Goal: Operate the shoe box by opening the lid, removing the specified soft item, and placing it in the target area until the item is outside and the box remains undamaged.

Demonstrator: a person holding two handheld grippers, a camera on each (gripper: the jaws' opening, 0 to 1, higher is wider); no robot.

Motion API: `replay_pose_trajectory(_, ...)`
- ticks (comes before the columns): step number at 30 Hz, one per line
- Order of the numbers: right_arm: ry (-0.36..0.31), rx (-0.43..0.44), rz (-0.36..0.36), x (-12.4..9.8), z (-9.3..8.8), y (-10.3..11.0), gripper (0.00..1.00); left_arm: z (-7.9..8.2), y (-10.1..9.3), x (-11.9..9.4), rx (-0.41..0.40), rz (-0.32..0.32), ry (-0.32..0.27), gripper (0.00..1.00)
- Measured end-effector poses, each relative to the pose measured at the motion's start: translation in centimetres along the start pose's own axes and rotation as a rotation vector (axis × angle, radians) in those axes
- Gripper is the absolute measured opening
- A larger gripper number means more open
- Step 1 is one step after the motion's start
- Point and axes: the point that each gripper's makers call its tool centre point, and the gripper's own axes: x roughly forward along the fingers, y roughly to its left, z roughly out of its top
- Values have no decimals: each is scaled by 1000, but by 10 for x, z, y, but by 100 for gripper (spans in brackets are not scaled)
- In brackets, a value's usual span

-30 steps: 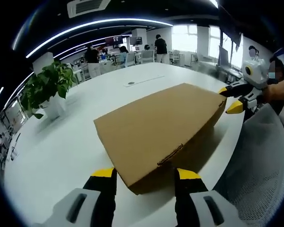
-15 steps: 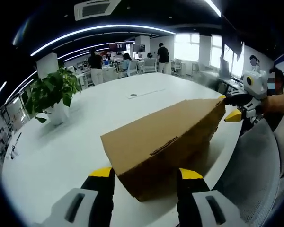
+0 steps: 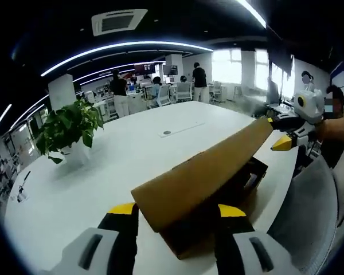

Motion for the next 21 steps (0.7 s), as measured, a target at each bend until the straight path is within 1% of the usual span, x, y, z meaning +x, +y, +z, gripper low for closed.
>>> replay_pose_trajectory(9, -26, -20, -9, 8, 18, -15, 46, 21, 13, 6, 3, 21, -53, 54)
replay_pose_trajectory(15, -35, -33, -14, 13, 27, -26, 46, 33, 22, 12, 8, 40, -77, 52)
replay_pose_trajectory(21, -38, -48, -14, 20, 34, -36, 46, 43, 31, 19, 30, 62, -90, 49)
